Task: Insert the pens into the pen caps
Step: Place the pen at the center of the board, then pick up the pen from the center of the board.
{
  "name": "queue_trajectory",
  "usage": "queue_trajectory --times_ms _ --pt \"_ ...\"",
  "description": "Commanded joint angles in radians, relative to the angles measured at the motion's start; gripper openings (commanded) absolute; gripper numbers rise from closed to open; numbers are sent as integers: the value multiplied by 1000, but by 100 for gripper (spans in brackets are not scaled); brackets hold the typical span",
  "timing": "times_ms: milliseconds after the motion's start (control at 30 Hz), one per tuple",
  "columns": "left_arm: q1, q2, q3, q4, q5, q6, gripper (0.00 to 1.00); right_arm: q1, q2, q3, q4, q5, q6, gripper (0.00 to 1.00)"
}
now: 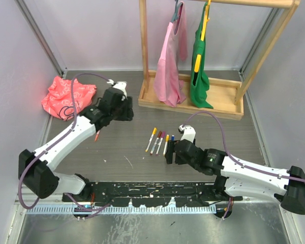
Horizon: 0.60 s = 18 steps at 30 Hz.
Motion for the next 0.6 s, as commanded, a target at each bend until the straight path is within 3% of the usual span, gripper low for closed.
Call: queue_trajectory --times_ms 0,200,567 --pt "124 -81 3 -101 -4 76 53 -3 -20 15 4 -12 19 81" --pt "249 -129 -41 -179 -19 109 54 -3 -23 21 -3 -58 15 81" --pt "387 6 -175 -61 -90 70 51 -3 -53 33 -35 -126 -26 81"
